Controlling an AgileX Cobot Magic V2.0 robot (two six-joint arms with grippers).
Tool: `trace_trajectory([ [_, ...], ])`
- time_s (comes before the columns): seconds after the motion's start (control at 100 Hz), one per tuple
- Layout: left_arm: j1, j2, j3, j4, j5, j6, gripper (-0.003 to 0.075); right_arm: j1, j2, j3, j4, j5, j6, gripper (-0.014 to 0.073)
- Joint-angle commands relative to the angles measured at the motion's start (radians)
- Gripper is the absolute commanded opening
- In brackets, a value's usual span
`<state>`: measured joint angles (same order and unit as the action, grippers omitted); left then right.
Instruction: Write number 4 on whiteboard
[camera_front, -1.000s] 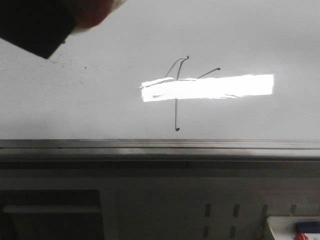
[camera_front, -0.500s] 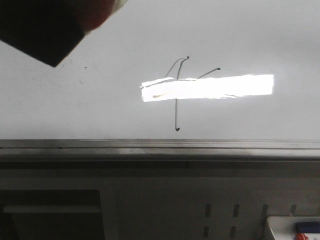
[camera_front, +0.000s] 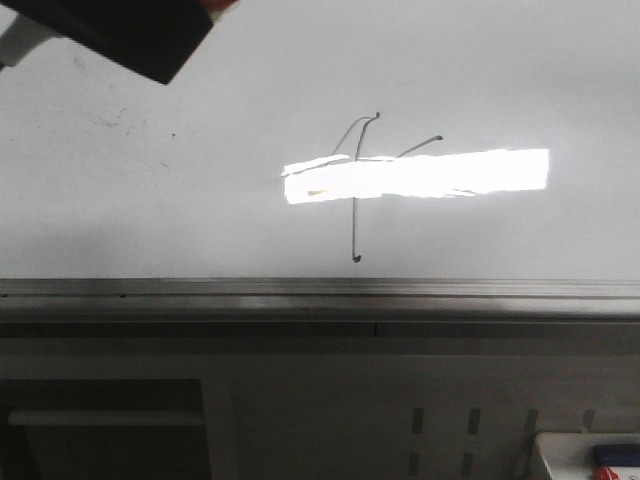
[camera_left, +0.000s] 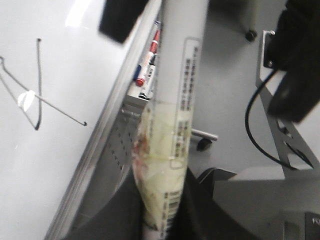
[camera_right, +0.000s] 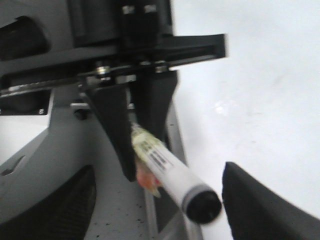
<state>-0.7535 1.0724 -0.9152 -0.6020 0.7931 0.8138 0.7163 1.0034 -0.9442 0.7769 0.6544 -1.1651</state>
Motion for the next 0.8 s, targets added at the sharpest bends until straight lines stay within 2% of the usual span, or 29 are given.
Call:
trace_trajectory([
  [0.0, 0.005, -0.013, 0.007, -0.043, -0.163, -0.068, -0.0020, -0.091, -0.070, -0.036, 0.034, -0.036, 0.027, 0.0490],
  [0.13, 0.005, -0.013, 0.082, -0.087, -0.365, -0.124, -0.0020, -0.246, -0.158, -0.021, 0.034, -0.029, 0.085, 0.0482],
  [0.19, 0.005, -0.013, 0.123, -0.133, -0.469, -0.124, -0.0020, -0.306, -0.202, -0.005, 0.034, -0.017, 0.091, 0.0429],
  [0.29, 0.005, -0.011, 0.179, -0.208, -0.644, -0.124, -0.0020, -0.364, -0.264, 0.039, 0.034, -0.013, 0.091, 0.0246],
  [0.42, 0.005, 0.009, 0.219, -0.286, -0.785, -0.124, -0.0020, -0.375, -0.317, 0.105, 0.034, -0.021, 0.091, -0.0076],
  [0.58, 0.005, 0.080, 0.219, -0.330, -0.793, -0.124, -0.0020, -0.375, -0.324, 0.146, 0.038, -0.027, 0.095, -0.0064],
  [0.79, 0.005, 0.166, 0.219, -0.434, -0.878, -0.124, -0.0020, -0.375, -0.323, 0.152, 0.042, -0.065, 0.095, -0.0064],
])
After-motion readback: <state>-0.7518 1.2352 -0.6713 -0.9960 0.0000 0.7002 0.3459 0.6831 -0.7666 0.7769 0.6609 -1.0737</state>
